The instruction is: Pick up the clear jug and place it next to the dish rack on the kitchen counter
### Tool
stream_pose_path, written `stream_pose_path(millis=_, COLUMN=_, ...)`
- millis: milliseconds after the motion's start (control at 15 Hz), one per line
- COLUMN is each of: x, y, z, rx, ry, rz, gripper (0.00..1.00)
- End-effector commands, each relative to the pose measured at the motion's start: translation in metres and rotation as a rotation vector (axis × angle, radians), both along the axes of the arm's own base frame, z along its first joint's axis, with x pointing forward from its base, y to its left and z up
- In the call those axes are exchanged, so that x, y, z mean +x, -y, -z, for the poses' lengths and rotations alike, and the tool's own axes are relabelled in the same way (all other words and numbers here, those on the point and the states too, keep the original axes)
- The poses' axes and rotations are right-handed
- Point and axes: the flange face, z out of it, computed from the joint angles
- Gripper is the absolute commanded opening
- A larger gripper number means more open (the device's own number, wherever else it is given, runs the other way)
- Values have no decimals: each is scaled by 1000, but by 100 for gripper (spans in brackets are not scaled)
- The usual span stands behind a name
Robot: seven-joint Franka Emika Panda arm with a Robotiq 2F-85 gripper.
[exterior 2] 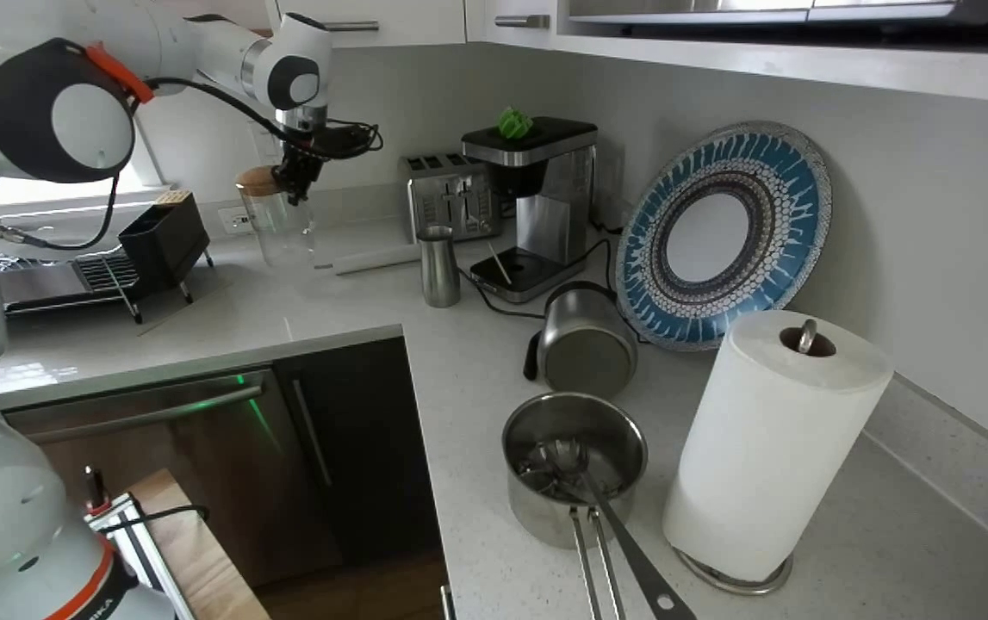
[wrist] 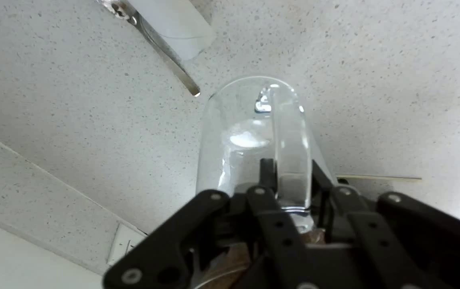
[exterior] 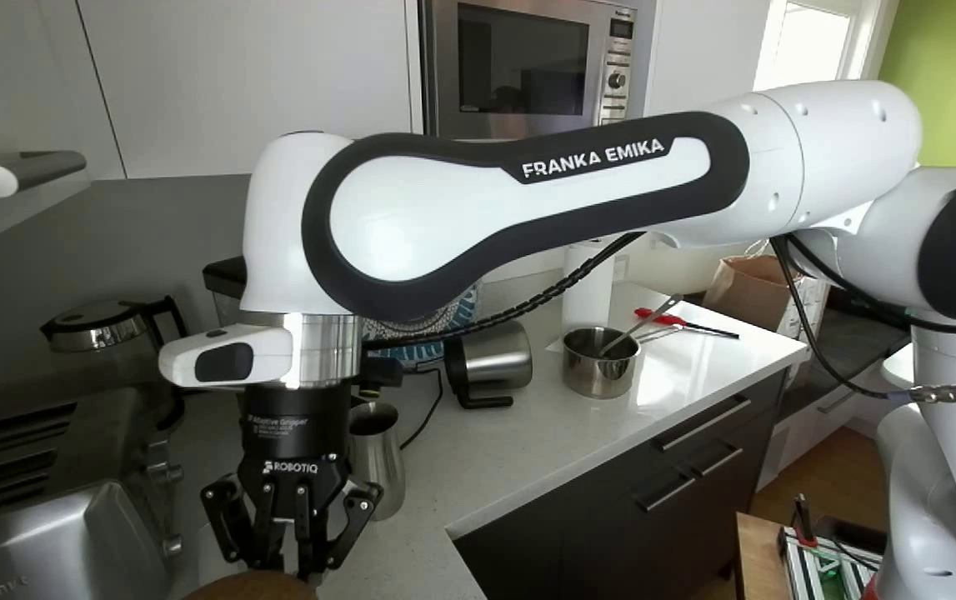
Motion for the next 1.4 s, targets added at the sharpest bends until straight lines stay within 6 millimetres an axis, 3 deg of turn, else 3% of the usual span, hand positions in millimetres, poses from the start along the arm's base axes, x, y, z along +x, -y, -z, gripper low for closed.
stream_pose_path(millis=0, x=-4, y=-28, z=-8, rx=-18, ry=18, rz=16, gripper=6)
stream_pose_path(millis=467, x=-12, y=-68, z=2, rx=22, ry=-19, rz=-1, gripper=6)
stream_pose_path(millis=1333, x=-5, y=-91, z=27, rx=7, ry=-48, rz=-30, gripper=6)
